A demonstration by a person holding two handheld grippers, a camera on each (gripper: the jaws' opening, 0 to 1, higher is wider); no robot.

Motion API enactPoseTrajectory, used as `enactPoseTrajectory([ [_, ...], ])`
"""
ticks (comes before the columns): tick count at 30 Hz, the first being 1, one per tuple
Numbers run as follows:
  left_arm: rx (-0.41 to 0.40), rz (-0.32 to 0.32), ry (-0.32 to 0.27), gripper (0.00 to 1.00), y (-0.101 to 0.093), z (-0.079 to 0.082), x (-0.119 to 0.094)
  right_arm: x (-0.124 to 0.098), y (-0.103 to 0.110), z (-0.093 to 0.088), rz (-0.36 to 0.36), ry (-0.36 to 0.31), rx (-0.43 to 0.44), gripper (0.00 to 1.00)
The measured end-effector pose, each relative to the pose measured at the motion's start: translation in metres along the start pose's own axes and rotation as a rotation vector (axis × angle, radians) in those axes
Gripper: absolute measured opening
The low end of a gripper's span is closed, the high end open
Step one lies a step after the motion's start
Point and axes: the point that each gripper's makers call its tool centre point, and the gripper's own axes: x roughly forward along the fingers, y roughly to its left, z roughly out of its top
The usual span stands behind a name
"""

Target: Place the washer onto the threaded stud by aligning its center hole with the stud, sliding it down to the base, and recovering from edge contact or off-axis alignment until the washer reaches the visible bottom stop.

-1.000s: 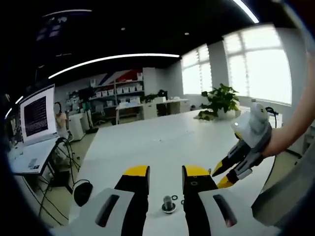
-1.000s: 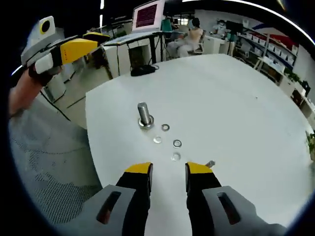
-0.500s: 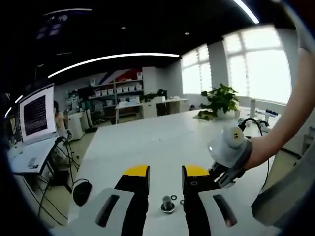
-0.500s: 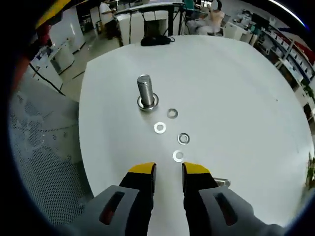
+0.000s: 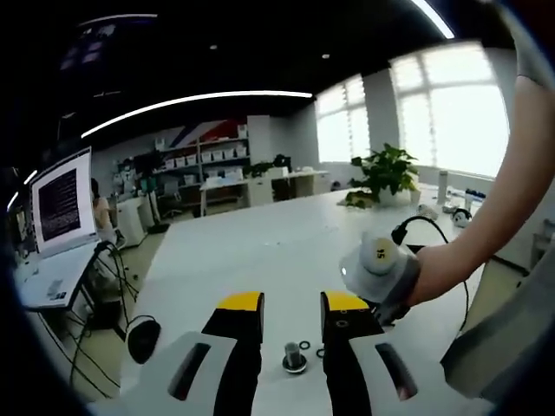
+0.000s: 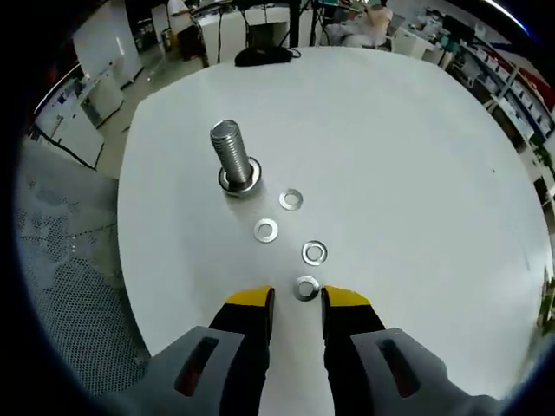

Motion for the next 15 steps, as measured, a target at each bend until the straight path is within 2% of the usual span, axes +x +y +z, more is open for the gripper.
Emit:
enactPoseTrajectory([
  [4, -0.001, -0.002, 0.004, 0.24, -0.0002, -0.0009, 0.0008, 0.0002, 0.0000, -0.0004, 0.026, 0.029, 0.006, 0.24],
  [15, 0.001, -0.012, 0.019, 0.24, -0.0020, -0.0043, 0.0015, 0.0013, 0.0025, -0.0006, 0.045, 0.086, -0.084, 0.17],
])
